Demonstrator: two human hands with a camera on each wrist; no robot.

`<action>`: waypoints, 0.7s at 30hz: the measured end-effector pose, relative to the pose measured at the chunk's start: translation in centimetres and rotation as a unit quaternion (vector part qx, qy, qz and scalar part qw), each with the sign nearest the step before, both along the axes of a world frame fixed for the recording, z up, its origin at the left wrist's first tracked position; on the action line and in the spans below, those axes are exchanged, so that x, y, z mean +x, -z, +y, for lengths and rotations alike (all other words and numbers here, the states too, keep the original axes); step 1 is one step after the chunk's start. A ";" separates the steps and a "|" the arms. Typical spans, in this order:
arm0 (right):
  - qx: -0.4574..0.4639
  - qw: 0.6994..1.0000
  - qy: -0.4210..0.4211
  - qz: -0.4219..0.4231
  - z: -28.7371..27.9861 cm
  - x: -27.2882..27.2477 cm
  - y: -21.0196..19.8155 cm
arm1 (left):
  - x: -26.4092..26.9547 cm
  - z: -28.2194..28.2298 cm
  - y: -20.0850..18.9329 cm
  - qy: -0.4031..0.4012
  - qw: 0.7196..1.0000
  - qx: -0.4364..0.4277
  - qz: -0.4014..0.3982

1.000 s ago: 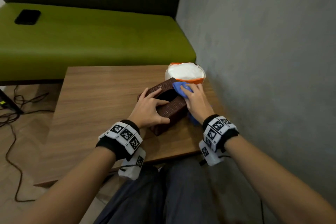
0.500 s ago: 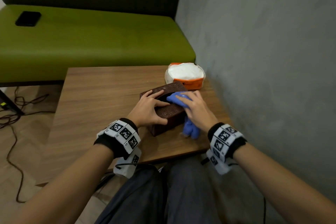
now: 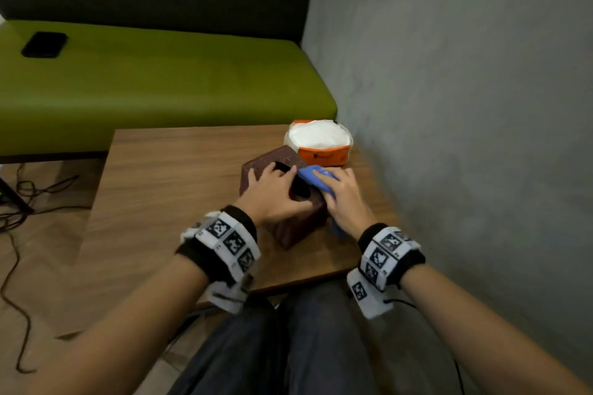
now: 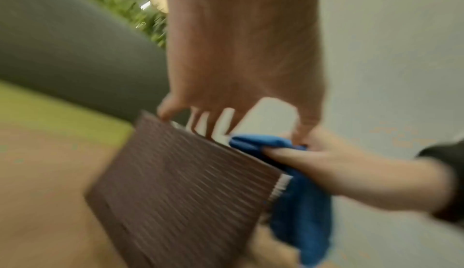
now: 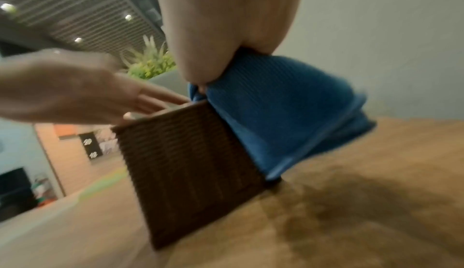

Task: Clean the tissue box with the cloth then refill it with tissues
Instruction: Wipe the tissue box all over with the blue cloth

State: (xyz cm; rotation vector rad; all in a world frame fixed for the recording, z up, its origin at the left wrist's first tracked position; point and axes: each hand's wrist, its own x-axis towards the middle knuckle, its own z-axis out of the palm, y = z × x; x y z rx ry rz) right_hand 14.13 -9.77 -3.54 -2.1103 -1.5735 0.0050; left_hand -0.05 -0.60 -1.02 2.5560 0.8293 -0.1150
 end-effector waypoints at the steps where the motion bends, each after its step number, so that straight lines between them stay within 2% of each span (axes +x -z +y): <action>1: 0.003 1.000 -0.001 0.002 -0.1 -0.8 0.5 | 0.7 -1.3 0.6 -0.044 0.999 -0.010 -0.014; 3: 0.023 1.000 -0.004 0.006 -0.8 -1.7 1.2 | 1.5 -2.4 1.9 -0.078 0.996 0.026 -0.026; 5: 0.023 0.999 -0.036 -0.001 -2.3 -2.0 1.3 | 1.4 -1.9 2.8 -0.058 0.995 0.060 -0.050; 8: 0.001 0.994 -0.106 -0.040 -3.9 -0.8 0.8 | 0.9 -0.8 3.3 -0.026 0.993 0.069 -0.097; 10: -0.018 0.997 -0.071 -0.036 -2.3 0.3 0.4 | 0.7 -1.0 3.3 -0.004 0.992 0.077 -0.096; 13: -0.017 1.000 0.002 -0.012 0.7 -0.8 0.2 | 0.6 -0.6 3.2 0.010 0.992 0.081 -0.094; 19: -0.006 0.995 -0.074 -0.060 -4.3 -1.4 1.5 | -0.4 0.6 3.4 0.052 0.989 0.058 -0.123; 21: -0.011 0.996 -0.068 -0.052 -2.9 -0.8 1.0 | -0.4 0.4 3.5 0.069 0.988 0.067 -0.124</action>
